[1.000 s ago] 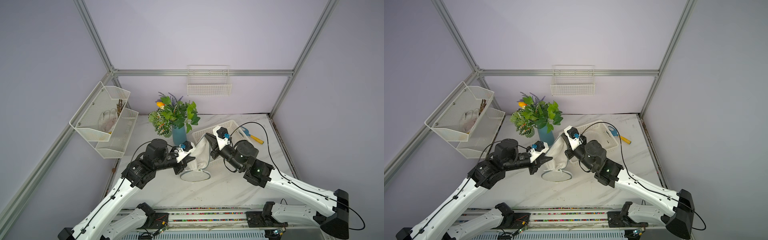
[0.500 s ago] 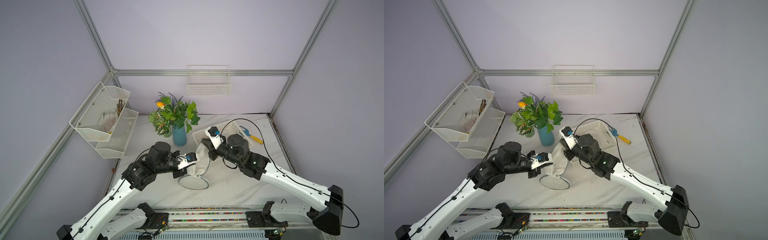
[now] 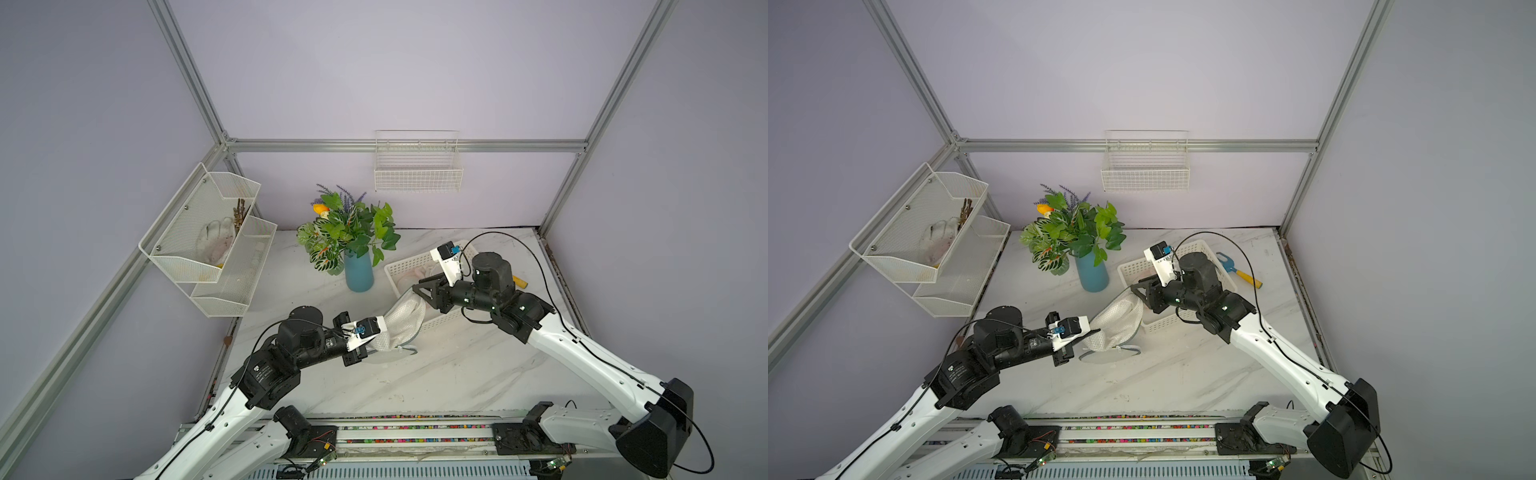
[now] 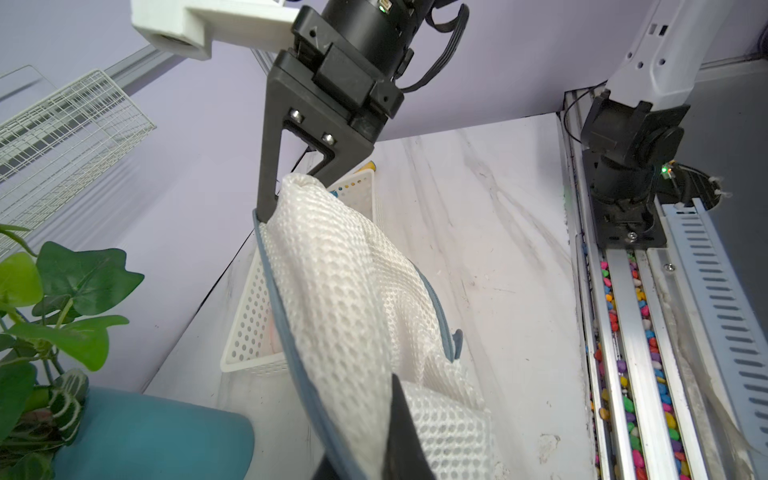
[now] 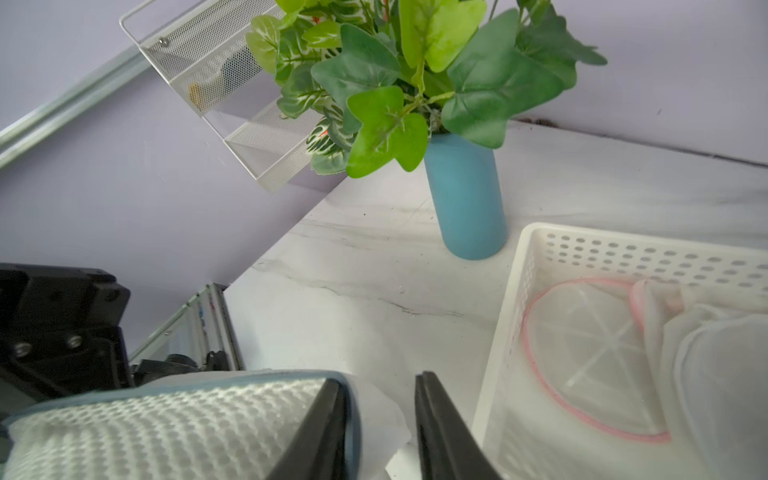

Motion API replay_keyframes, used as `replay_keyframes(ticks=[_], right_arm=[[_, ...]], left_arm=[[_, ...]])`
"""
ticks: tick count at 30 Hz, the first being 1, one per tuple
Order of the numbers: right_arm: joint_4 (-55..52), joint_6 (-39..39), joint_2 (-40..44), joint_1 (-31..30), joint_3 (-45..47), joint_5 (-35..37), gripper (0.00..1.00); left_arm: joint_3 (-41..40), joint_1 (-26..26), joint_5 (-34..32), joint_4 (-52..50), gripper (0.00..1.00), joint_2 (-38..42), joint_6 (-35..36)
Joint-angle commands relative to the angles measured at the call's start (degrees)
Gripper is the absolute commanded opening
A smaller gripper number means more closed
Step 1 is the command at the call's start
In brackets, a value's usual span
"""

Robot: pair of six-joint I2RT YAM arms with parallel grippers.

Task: Turn the laundry bag inside out
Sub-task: Turn over the laundry bag.

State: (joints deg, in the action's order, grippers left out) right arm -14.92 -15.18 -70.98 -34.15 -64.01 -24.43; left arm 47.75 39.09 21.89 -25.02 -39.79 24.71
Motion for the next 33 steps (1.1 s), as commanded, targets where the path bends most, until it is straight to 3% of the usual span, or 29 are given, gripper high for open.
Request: replay_keyframes(ticks=[1, 7, 12, 18, 20, 21, 23, 29, 33], right_arm=[[-2.81, -8.79, 0.07, 4.41, -1.88, -4.57, 0.42], [-2.57, -15.41, -0.39, 8.01, -1.42, -13.25, 0.49], [-0.12, -20.01, 1.79, 11.51, 2.27, -15.28, 0.58], [9.69, -30.61, 5.52, 14.68, 7.73, -19.03, 0.64], [11.25, -32.55, 6.30, 15.03, 7.96, -19.69, 0.64], [12.15, -33.58, 6.80, 15.31, 7.95, -19.93, 0.70], [14.55, -35.48, 8.03, 16.06, 7.40, -20.46, 0.72], [11.83, -27.84, 10.90, 16.22, 3.45, -19.16, 0.74], [16.26, -29.21, 10.26, 15.90, 3.30, -23.91, 0.73]], left_arm=[[-0.92, 0.55, 6.89, 11.97, 0.00, 1.73, -8.97], [-5.49, 0.53, 6.02, 26.64, 0.00, 2.43, -21.05], [-7.93, 0.55, 2.41, 36.35, 0.00, 2.63, -28.22], [-8.57, 0.55, -2.29, 40.01, 0.00, 1.88, -33.47], [-8.99, 0.55, -2.13, 42.00, 0.00, 1.28, -35.23], [-9.01, 0.55, -1.77, 42.61, 0.00, 0.83, -35.99], [-8.94, 0.55, -1.01, 42.96, 0.00, -0.01, -36.56], [-9.50, 0.54, 0.36, 45.19, 0.00, -1.53, -39.75], [-9.69, 0.55, 1.12, 46.91, 0.00, -2.23, -40.56]])
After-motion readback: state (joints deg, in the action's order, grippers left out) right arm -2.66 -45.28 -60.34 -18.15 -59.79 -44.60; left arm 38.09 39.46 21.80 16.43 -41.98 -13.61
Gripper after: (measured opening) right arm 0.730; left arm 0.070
